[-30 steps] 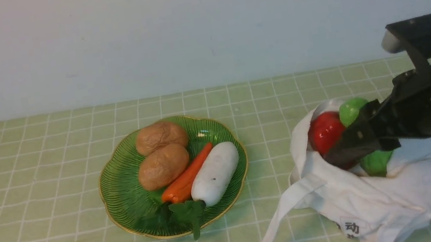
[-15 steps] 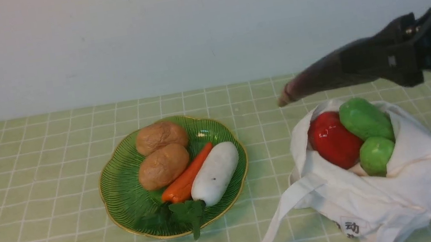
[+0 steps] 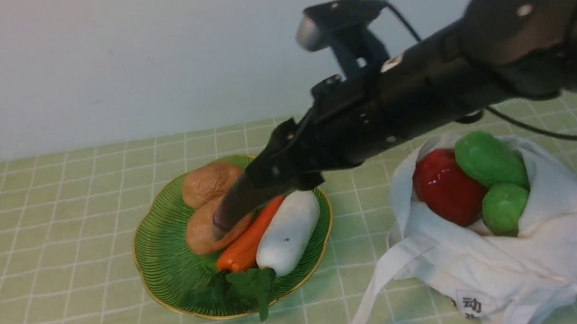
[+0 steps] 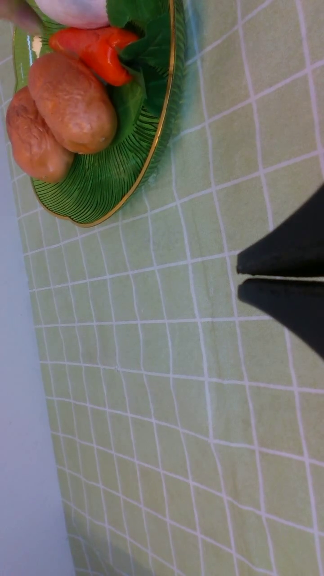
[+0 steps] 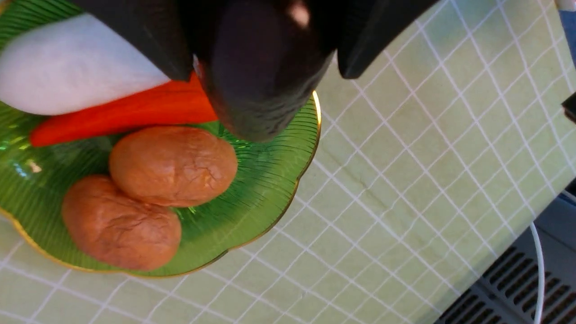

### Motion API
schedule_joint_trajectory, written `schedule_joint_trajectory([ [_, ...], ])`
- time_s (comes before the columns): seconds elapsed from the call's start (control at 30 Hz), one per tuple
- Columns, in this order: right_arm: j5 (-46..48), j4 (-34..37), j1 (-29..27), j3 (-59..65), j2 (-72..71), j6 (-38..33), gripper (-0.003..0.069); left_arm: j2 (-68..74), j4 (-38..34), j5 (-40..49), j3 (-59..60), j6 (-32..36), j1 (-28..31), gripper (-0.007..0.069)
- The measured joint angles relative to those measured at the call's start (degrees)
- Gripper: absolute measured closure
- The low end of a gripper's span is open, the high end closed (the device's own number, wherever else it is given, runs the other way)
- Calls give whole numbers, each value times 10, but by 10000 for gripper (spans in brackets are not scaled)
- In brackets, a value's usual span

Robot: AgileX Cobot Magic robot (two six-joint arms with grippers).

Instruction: Take vegetables from bag on green coffee tablecloth place on plate.

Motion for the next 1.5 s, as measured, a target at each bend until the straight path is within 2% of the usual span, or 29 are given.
schedule_joint_trajectory([
  [0.27,3,0,21,-104,139,-1,288,0,0,0,0,0,0,629],
  [0.53,3,8,21,-130,181,-1,285,0,0,0,0,0,0,629],
  [0.63,3,7,21,-130,181,-1,248,0,0,0,0,0,0,629],
  [0.83,-3,-48,21,-134,181,3,85,0,0,0,0,0,0,629],
  [0.93,-3,-74,21,-146,181,19,49,0,0,0,0,0,0,629],
  [1.07,4,-111,21,-165,181,47,48,0,0,0,0,0,0,629],
  [1.17,26,-200,21,-190,165,109,100,0,0,0,0,0,0,629],
  [1.2,43,-252,21,-199,153,148,146,0,0,0,0,0,0,629],
  [1.23,43,-259,21,-200,151,148,146,0,0,0,0,0,0,629],
  [1.3,83,-382,21,-216,108,252,295,0,0,0,0,0,0,629],
  [1.33,83,-391,21,-216,104,252,295,0,0,0,0,0,0,629],
  [1.37,106,-458,20,-219,73,308,398,0,0,0,0,0,0,629],
  [1.4,120,-506,20,-219,55,334,466,0,0,0,0,0,0,629],
  [1.43,120,-506,20,-219,51,341,466,0,0,0,0,0,0,629],
  [1.47,148,-587,18,-220,15,396,579,0,0,0,0,0,0,629],
  [1.5,154,-604,18,-220,6,408,597,0,0,0,0,0,0,629],
])
